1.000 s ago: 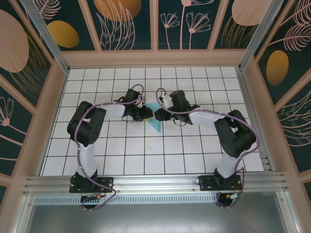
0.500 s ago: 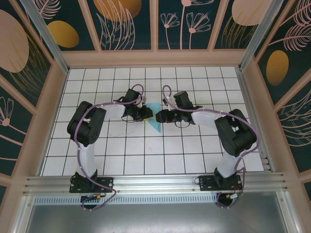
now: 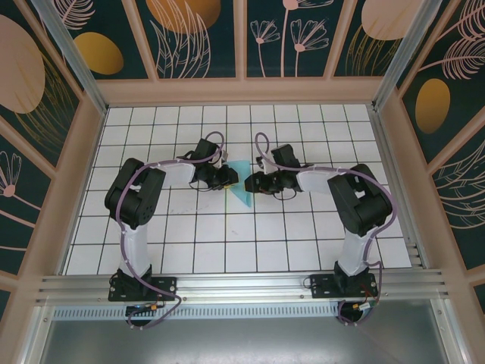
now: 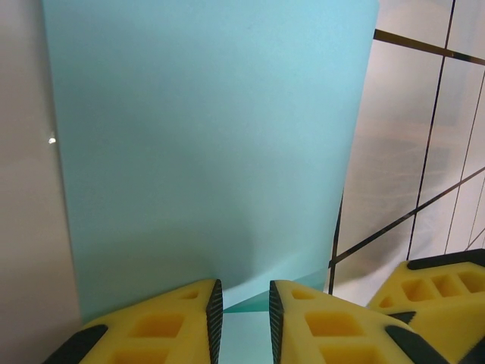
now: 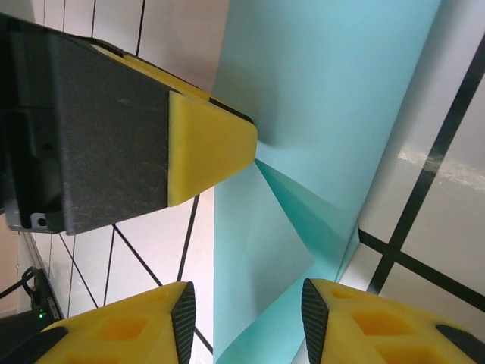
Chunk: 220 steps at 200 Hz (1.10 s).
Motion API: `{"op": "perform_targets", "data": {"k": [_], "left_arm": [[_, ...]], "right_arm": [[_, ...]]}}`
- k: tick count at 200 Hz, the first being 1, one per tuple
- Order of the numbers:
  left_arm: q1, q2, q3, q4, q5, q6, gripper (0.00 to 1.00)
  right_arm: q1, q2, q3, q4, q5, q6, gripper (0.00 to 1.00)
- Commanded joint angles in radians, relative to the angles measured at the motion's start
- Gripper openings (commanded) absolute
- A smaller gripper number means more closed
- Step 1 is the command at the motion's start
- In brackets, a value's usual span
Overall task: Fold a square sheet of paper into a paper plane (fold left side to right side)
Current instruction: Third fold the triangle at the center of the table.
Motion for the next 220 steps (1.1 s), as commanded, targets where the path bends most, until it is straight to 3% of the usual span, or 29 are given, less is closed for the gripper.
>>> {"op": "perform_targets", "data": {"k": [1, 82, 115, 153, 220], "left_arm": [[0.001, 0.014, 0.001, -0.016, -0.022, 0.013, 0.27], [0.001, 0.020, 0.007, -0.019, -0.018, 0.017, 0.27], [0.001, 0.019, 0.008, -0.020, -0.017, 0.017, 0.27], [0.003, -0.002, 0.040, -0.044, -0.015, 0.033, 0.35], [0.015, 0.020, 0.210, -0.135, -0.016, 0.075, 0.42]], "right_arm": [[-0.006, 0.028, 0.038, 0.005, -0.038, 0.011, 0.42], [-0.006, 0.067, 0.065, -0.010, -0.030, -0.003, 0.15], [-0.006, 0.092, 0.081, -0.028, -0.005, -0.020, 0.13], [-0.006, 0.102, 0.080, -0.036, 0.000, -0.029, 0.13], [-0.005, 0.093, 0.075, -0.041, -0.003, -0.032, 0.13]]}}
